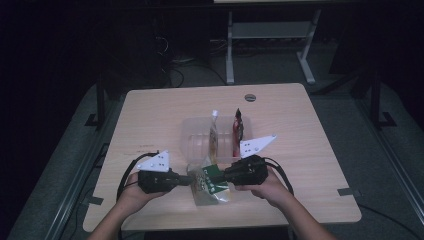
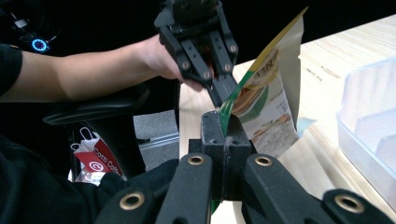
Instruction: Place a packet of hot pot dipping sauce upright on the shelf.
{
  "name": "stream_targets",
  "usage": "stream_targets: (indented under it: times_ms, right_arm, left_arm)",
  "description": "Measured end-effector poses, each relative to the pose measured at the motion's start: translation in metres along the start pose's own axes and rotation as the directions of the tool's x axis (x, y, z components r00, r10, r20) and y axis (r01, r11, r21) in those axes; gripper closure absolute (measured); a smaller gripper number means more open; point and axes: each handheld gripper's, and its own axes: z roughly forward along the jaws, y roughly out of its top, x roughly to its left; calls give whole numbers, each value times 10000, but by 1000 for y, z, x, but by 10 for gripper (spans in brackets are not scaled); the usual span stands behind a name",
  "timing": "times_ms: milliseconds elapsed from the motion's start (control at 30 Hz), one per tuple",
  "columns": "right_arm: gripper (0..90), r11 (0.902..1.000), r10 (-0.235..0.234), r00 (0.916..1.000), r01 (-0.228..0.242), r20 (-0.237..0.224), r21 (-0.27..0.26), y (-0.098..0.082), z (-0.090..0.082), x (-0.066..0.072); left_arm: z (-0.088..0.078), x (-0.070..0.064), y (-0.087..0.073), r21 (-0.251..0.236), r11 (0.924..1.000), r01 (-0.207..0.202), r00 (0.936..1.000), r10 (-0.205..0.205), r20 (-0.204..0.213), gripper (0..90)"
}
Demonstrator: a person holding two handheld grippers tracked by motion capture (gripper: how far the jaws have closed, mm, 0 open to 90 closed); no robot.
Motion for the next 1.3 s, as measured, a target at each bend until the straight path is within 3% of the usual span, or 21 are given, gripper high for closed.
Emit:
stream_targets:
  times_ms: [100,400,733,933,967,1100,1167,1300]
  right_arm:
    - [900,10000,-4,9999,3,-100,-93,3,2,3]
    - [900,9991,-133,9996,124,-235,-409,9,6,6]
    - [900,9980,-289,9996,287,-17,-563,15,3,9]
    - [900,9972,-401,9990,413,197,-626,24,2,8]
    - [900,9970,-418,9988,434,258,-643,28,2,7]
    - [900,9955,-511,9976,545,463,-771,35,0,5]
    - [900,9936,-613,9964,665,588,-910,40,-1,3]
    - [900,9922,-697,9941,777,835,-971,51,-5,2]
  left_arm:
    - [8,-6,5,28,9999,-122,9998,122,184,897]
    - [9,-9,11,-314,9994,-109,9996,117,245,897]
    - [-5,-5,8,-249,9996,-126,9999,127,43,877]
    - [-18,-2,-3,80,9997,237,9995,-235,-230,791]
    - [-19,-3,-10,216,9981,572,9981,-567,-239,770]
    - [-20,-5,-24,565,9955,759,9962,-732,-471,647]
    - [-20,-5,-30,966,9911,920,9948,-871,-535,567]
    - [-19,-5,-42,1188,9842,1313,9896,-1230,-743,470]
